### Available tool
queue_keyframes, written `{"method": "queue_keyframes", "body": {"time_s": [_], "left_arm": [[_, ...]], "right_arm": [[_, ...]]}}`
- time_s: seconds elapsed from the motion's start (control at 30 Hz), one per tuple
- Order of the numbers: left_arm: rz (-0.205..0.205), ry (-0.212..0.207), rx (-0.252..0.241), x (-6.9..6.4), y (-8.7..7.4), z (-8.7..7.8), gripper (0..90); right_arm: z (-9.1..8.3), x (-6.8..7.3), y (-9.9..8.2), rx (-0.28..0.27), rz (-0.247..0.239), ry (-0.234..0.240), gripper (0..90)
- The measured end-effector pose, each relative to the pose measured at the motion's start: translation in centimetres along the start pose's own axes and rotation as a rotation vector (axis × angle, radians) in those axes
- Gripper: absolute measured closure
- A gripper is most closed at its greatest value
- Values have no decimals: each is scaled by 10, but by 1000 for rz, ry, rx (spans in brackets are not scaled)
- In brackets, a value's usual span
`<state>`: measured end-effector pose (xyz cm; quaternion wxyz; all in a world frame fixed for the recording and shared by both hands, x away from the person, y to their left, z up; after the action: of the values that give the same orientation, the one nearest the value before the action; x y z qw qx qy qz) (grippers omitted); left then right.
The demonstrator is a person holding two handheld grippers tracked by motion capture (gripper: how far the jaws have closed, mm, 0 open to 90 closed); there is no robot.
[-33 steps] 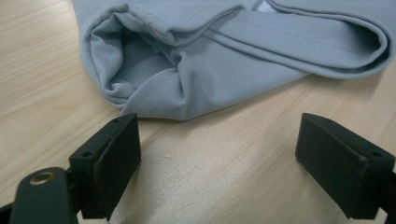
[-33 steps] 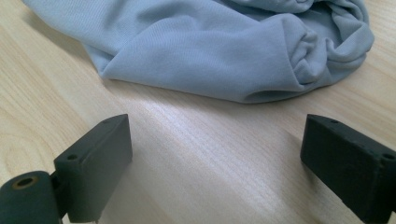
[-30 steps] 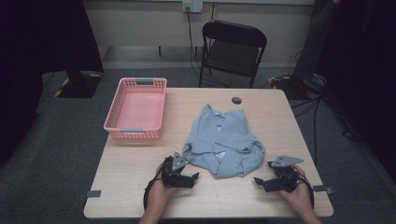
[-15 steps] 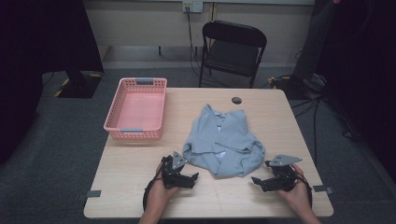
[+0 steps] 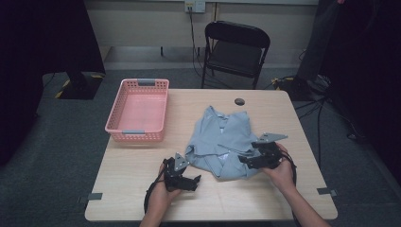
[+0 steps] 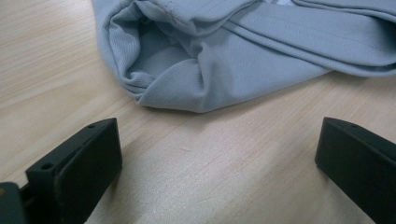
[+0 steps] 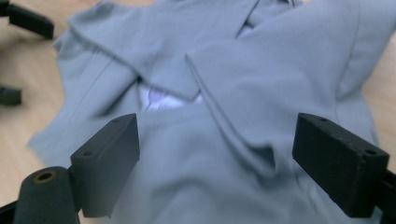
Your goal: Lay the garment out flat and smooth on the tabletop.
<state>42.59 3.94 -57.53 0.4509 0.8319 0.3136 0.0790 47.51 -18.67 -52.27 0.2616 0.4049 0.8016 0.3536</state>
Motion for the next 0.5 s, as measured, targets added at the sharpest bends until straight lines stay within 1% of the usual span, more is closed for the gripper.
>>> {"method": "queue_keyframes", "body": {"time_s": [0.03, 0.07, 0.1, 0.13, 0.17, 0.23, 0.27, 0.3, 0.33, 0.37, 0.4, 0.43, 0.47, 0.5], "left_arm": [[0, 0, 0, 0, 0, 0, 0], [0, 0, 0, 0, 0, 0, 0], [0, 0, 0, 0, 0, 0, 0], [0, 0, 0, 0, 0, 0, 0], [0, 0, 0, 0, 0, 0, 0], [0, 0, 0, 0, 0, 0, 0], [0, 0, 0, 0, 0, 0, 0], [0, 0, 0, 0, 0, 0, 0], [0, 0, 0, 0, 0, 0, 0], [0, 0, 0, 0, 0, 0, 0], [0, 0, 0, 0, 0, 0, 0], [0, 0, 0, 0, 0, 0, 0], [0, 0, 0, 0, 0, 0, 0], [0, 0, 0, 0, 0, 0, 0]], "right_arm": [[0, 0, 0, 0, 0, 0, 139], [12, 1, 11, 4, 5, -11, 150], [12, 1, 11, 4, 5, -11, 150], [18, 4, 17, 1, 9, -1, 188], [18, 4, 17, 1, 9, -1, 188], [26, 8, 24, -1, 4, 6, 275], [36, 12, 29, 8, -14, 15, 324], [36, 12, 29, 8, -14, 15, 324], [44, 13, 31, 26, -27, 2, 354], [48, 14, 33, 32, -27, 10, 385], [48, 14, 33, 32, -27, 10, 385], [56, 14, 36, 40, -24, 0, 415], [56, 14, 36, 40, -24, 0, 415], [60, 16, 37, 42, -21, 2, 445]]}}
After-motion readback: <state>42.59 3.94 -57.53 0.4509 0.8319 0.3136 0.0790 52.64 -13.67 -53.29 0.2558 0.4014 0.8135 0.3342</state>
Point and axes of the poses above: each handheld gripper's, and its own axes: z roughly forward along the jaws, y roughly out of its top, x roughly to its left, the point moved 10 cm from there along z, roughly forward along the jaws, and after that the axes turned 15 degrees about -y, right-handed, at the moved point
